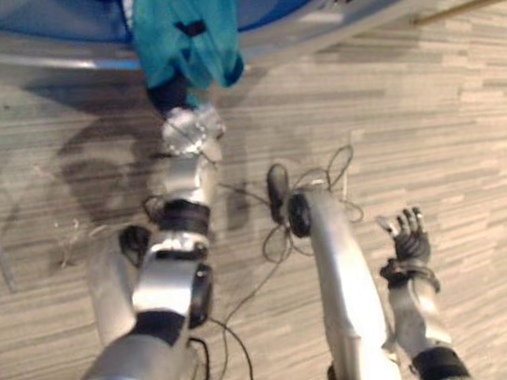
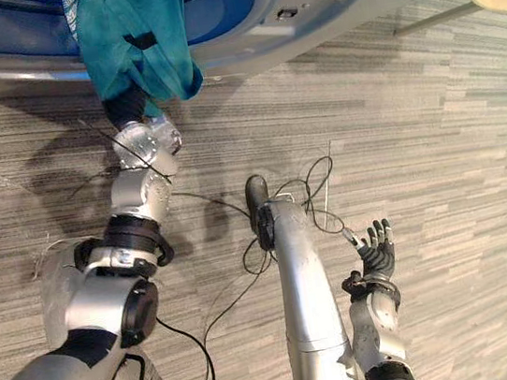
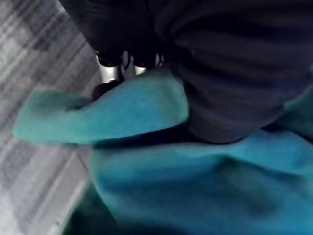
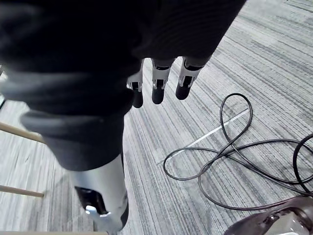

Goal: Pick up the laundry basket with both hands and put the clothes into the washing machine.

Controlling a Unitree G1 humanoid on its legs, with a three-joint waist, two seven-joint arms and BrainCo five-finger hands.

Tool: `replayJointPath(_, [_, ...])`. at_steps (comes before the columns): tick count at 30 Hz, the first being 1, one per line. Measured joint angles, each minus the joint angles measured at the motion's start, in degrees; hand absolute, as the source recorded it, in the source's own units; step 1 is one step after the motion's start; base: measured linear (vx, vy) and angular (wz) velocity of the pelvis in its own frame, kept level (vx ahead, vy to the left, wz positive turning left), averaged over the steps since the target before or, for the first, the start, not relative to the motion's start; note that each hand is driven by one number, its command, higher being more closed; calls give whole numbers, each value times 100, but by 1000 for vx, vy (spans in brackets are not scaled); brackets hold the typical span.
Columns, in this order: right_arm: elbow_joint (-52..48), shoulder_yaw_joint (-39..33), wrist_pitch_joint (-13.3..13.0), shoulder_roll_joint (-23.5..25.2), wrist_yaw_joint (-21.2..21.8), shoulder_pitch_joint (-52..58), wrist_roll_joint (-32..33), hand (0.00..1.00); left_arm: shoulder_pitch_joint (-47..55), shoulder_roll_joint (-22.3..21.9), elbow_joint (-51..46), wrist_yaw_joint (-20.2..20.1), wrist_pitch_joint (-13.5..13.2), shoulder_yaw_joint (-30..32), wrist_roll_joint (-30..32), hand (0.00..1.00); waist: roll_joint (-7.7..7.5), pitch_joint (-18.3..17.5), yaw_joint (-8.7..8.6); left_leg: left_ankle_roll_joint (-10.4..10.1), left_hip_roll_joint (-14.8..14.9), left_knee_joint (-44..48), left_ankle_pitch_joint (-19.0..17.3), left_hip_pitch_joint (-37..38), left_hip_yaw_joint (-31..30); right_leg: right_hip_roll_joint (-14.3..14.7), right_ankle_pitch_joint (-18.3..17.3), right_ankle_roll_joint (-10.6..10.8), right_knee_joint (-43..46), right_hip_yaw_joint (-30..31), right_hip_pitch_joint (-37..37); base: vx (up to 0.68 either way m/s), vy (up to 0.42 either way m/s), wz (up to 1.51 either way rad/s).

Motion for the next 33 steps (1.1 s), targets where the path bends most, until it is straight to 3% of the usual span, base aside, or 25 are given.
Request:
replayJointPath(3, [90, 1, 0, -5, -26, 0, -9, 0, 263, -211, -353, -2, -149, -10, -11, 100, 14, -6, 36, -55, 3, -45, 26, 213, 0, 8, -42, -73, 72, 3, 126, -56, -90, 16])
replayJointPath(6, [156, 4, -1, 26, -75, 34, -8, 0, 511, -282, -542, 133, -55, -25, -176, 100, 79, -27, 27, -138, -1, -195, 80, 530, 15, 14, -51, -122, 19, -13, 379, -55, -89, 10])
replayJointPath(8, [174, -14, -1, 27, -80, 121, -8, 0, 704, -294, -1310, 181, -98, -145, -176, 100, 199, -31, 74, -198, 6, -319, 114, 801, 27, 46, -51, -156, -75, -21, 608, -20, -68, 2])
replayJointPath(10, [200, -22, -1, 26, -84, 255, -8, 0, 610, -152, -2015, 206, -365, -268, -172, 100, 416, -156, 99, -211, 25, -419, 119, 1025, 15, 90, -55, -170, -190, -58, 835, -5, -45, -3])
replayJointPath(11, [207, -60, -1, 24, -82, 354, -7, 0, 412, 30, -2220, 231, -524, -271, -169, 100, 584, -323, 112, -215, 61, -515, 119, 1143, 41, 119, -31, -209, -305, -65, 943, 1, -44, -12])
replayJointPath(12, [238, -71, -1, 24, -82, 360, -7, 0, 261, 172, -2245, 240, -593, -256, -168, 100, 642, -361, 117, -217, 98, -566, 119, 1267, 97, 139, -13, -234, -364, -48, 1025, -13, -64, -32])
replayJointPath(13, [331, -52, 3, 45, -67, 398, -2, 0, -80, 801, -2024, 199, -577, -235, 108, 100, 758, -441, 113, -218, 150, -728, 118, 1626, 225, 264, 66, -236, -566, 48, 1277, -22, -50, -36])
replayJointPath(16, [449, -108, 5, 53, 49, 423, 7, 0, -421, 1645, -1224, 210, -376, 10, 168, 100, 810, -469, 133, -300, 351, -1018, 171, 1839, 414, 567, 410, -190, -1071, 186, 1393, -70, -40, -55])
replayJointPath(18, [541, -223, 7, 74, 84, 420, 40, 0, -627, 1899, -852, 143, -267, 16, 148, 100, 810, -469, 161, -309, 465, -1105, 180, 1880, 509, 693, 581, -169, -1306, 251, 1406, -82, 37, -61])
replayJointPath(19, [630, -355, 29, 87, 167, 417, 157, 0, -1131, 2159, -243, -63, -31, 74, 84, 100, 810, -469, 177, -272, 601, -1237, 212, 1922, 653, 803, 808, -142, -1639, 350, 1433, -92, 89, -66])
replayJointPath(20, [639, -398, 42, 100, 189, 412, 215, 0, -1246, 2298, 2, -174, -16, 50, 96, 0, 809, -468, 163, -260, 642, -1293, 229, 1938, 710, 838, 896, -131, -1780, 381, 1446, -112, 133, -74])
replayJointPath(27, [546, -465, 43, 134, 189, 408, 465, 0, -1608, 2940, 394, -279, 1, -142, -245, 0, 793, -457, 134, -128, 1010, -1669, 298, 1954, 1287, 788, 1784, -121, -3135, 363, 1518, -84, 137, -49])
replayJointPath(33, [538, -441, 38, 158, 185, 412, 504, 0, -1803, 2963, 562, -532, -45, 11, -398, 0, 727, -432, 90, -88, 1109, -1794, 283, 1947, 1449, 697, 1849, -132, -3589, 259, 1594, -70, 108, -20])
